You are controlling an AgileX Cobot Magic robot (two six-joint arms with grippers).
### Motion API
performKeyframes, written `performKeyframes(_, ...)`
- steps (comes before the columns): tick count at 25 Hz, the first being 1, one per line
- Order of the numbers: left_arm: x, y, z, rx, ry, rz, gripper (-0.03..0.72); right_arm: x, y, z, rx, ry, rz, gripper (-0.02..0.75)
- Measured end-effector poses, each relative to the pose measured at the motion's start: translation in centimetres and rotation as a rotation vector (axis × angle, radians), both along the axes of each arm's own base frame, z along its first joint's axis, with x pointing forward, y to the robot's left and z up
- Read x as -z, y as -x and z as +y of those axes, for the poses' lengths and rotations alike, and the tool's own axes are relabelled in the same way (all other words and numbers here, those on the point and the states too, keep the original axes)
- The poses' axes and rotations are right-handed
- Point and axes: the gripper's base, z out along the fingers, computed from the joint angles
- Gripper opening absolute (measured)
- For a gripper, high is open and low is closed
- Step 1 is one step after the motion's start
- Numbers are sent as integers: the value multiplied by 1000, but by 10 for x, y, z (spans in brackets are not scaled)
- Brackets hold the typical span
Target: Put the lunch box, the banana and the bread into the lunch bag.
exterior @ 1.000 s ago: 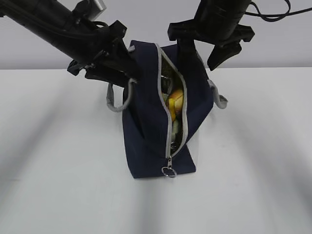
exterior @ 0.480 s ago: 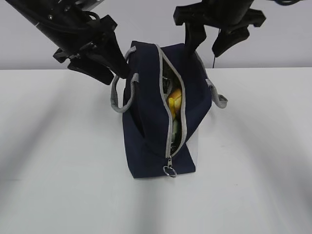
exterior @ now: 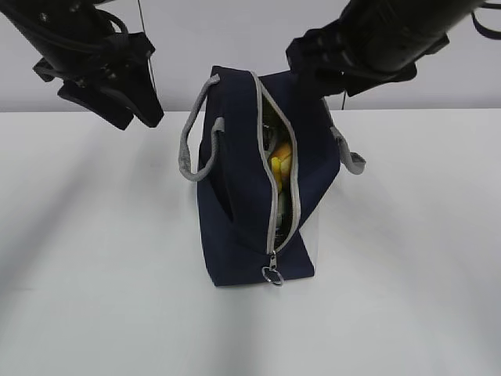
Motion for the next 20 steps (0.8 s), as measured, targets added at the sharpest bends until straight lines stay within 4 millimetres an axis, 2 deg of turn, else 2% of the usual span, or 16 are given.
performKeyframes(4, -12, 6, 3, 0, -7, -33, 393, 10, 32, -12, -17, -79, -158, 490)
performKeyframes(10, -21, 11, 6, 1, -9, -56, 393, 44, 75, -34, -47, -153, -373, 490)
performKeyframes(14, -20, 14, 11, -13, -56, -63, 392, 56, 85, -38, -61, -185, -447, 489)
performKeyframes(20, -26, 40, 25, -34, -110, -68, 390, 60, 85, -37, -70, -197, -481, 489)
